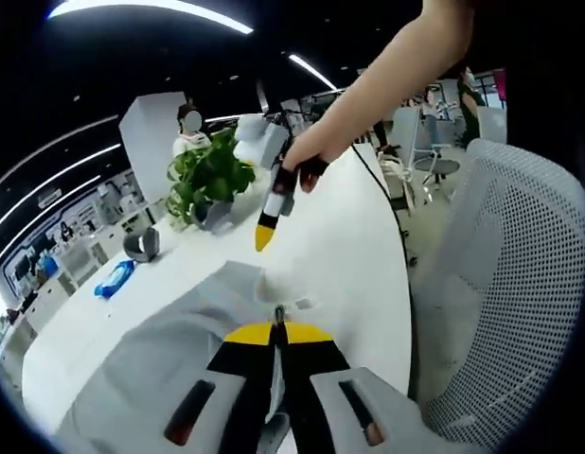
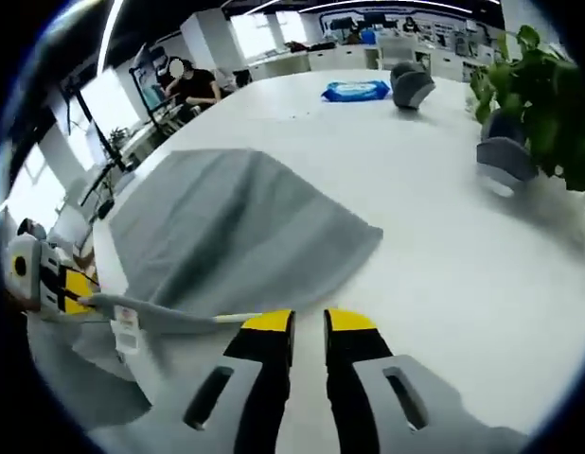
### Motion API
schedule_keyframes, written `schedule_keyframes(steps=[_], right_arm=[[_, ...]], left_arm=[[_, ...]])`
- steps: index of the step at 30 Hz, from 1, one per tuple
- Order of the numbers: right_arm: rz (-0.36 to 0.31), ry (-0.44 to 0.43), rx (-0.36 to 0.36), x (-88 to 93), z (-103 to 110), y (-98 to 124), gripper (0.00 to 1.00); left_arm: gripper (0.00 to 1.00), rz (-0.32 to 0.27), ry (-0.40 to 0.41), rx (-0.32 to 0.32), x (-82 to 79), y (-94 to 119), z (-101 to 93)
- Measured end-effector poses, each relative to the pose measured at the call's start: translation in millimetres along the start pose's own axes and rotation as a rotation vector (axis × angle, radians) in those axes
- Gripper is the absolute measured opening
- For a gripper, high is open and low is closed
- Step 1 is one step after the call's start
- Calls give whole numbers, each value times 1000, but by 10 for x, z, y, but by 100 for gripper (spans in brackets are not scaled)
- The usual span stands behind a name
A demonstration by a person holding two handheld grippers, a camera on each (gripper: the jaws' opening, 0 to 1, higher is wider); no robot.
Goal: Fold the towel on the table until its edges align and the towel forms a compact rectangular stack.
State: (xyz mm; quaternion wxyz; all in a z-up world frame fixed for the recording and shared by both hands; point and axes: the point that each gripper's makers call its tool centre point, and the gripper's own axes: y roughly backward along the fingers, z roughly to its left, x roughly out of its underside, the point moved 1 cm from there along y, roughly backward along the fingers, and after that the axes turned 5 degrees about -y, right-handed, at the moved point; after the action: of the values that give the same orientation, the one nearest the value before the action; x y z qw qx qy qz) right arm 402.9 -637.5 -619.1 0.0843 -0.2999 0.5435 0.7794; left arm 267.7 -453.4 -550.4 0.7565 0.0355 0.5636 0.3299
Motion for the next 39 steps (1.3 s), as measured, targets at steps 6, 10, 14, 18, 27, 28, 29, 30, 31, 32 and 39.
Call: schedule_keyframes(steps=[6,10,14,18,27,28,29,30,31,32,39], right_arm=[[18,-34,49,-154,-250,-180,11],[15,-28,71,-294,-332,-305,13],[-10,-43,79,-438,-363,-429,15],[-8,-38,73,-498,-338,-548,14],[6,47,115,-534,-435,-642,1],[7,66,125,-540,-445,-641,2],[13,107,164,-546,-517,-629,8],[9,145,186,-555,-549,-628,12],[4,151,183,-555,-524,-630,14],[5,138,172,-550,-509,-633,12],[16,113,159,-530,-474,-651,6]], left_arm=[[2,-3,35,2,3,-1,8],[2,-10,54,13,-6,-10,-13],[2,-21,91,25,-13,-18,-35],[2,-19,102,23,7,-19,-31],[2,-5,103,23,72,-24,-22],[2,-4,103,23,73,-24,-21],[2,-3,105,22,78,-25,-17],[2,-2,105,21,80,-25,-13],[2,-3,107,19,82,-24,-7],[2,-3,110,19,82,-23,-4],[2,-7,118,21,78,-23,-2]])
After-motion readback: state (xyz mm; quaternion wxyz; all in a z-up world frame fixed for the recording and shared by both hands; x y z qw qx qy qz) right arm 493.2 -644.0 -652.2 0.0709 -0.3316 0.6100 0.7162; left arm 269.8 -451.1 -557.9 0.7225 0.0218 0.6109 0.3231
